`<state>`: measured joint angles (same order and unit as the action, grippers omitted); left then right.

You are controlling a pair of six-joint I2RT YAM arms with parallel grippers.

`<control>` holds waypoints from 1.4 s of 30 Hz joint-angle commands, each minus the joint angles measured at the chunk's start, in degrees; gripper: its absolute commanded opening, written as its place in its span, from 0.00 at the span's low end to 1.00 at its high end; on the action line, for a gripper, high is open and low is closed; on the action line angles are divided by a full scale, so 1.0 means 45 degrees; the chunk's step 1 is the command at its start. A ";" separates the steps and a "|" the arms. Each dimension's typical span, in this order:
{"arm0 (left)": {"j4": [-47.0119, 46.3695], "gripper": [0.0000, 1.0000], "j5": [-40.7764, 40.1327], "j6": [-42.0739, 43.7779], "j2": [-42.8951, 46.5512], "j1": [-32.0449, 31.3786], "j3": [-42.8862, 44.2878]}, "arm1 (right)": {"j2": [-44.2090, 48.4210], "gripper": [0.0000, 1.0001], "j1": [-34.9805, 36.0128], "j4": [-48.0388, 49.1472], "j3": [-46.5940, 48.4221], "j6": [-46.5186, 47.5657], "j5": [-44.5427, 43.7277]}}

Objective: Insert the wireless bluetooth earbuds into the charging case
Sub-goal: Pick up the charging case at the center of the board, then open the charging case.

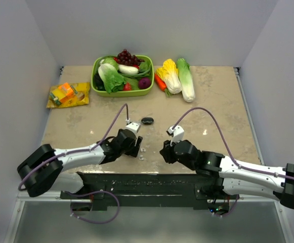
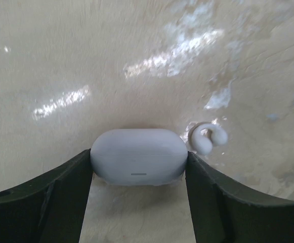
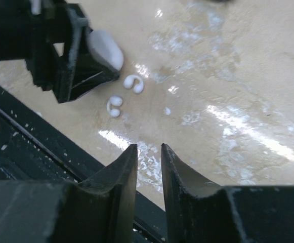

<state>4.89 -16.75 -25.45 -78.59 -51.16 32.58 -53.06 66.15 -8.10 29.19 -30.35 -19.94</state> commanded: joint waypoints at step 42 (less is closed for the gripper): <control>-2.1888 0.00 0.6301 0.7843 0.2793 -0.0995 -0.6068 | -0.2018 0.82 -0.0032 -0.1872 0.5506 0.1100 0.0897</control>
<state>-71.16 9.30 7.14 -69.25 -54.98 3.73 -62.61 66.08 -18.06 53.45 -24.71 -18.06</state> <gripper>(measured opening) 0.723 0.822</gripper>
